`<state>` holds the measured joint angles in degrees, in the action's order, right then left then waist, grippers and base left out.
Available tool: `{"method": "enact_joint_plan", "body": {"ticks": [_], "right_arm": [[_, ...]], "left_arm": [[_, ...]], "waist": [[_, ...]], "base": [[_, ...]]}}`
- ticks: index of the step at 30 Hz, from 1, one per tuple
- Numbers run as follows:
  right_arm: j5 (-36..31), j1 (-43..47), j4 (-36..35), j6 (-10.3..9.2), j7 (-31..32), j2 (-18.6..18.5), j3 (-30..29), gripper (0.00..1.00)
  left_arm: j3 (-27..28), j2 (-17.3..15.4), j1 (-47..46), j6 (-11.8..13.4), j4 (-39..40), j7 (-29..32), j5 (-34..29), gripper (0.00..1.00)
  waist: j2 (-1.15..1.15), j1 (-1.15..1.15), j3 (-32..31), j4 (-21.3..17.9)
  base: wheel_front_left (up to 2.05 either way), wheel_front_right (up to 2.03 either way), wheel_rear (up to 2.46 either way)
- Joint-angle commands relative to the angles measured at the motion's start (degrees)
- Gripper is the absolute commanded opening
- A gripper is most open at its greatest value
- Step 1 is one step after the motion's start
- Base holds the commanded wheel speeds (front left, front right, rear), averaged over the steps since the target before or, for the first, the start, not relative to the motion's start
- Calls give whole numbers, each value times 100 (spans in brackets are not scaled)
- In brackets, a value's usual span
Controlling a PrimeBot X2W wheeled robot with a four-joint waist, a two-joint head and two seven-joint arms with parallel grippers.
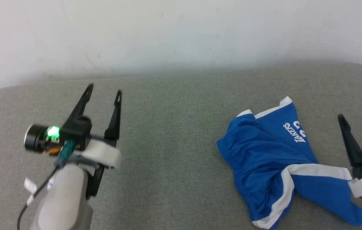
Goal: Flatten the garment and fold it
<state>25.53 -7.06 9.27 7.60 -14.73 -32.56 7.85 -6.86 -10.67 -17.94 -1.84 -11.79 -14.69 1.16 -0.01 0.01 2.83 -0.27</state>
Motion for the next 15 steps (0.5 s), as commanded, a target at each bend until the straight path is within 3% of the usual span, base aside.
{"method": "enact_joint_plan", "body": {"ticks": [1,2,6,10,15], "right_arm": [[-450,224,-551,-11,-24,511,-363,100],[-450,224,-551,-11,-24,511,-363,100],[-1259,513,-1571,-11,-25,1472,-974,100],[-1733,614,-2287,-11,-26,2193,-1301,100],[-2154,575,-2912,-11,-26,2702,-1618,100]], "left_arm": [[-125,-63,-395,-183,-210,88,-11,100],[-125,-63,-395,-183,-210,88,-11,100],[-544,-144,-1143,-448,-562,523,3,100],[-1145,-170,-1813,-552,-866,1098,263,100],[-2729,-372,-2622,-562,-1057,1998,1178,100]], "waist": [[1,-1,66,22],[1,-1,66,22],[1,-1,213,31],[1,-1,397,-30],[1,-1,662,-217]], "base": [[0,0,0],[0,0,0],[0,0,0],[0,0,0],[0,0,0]]}}
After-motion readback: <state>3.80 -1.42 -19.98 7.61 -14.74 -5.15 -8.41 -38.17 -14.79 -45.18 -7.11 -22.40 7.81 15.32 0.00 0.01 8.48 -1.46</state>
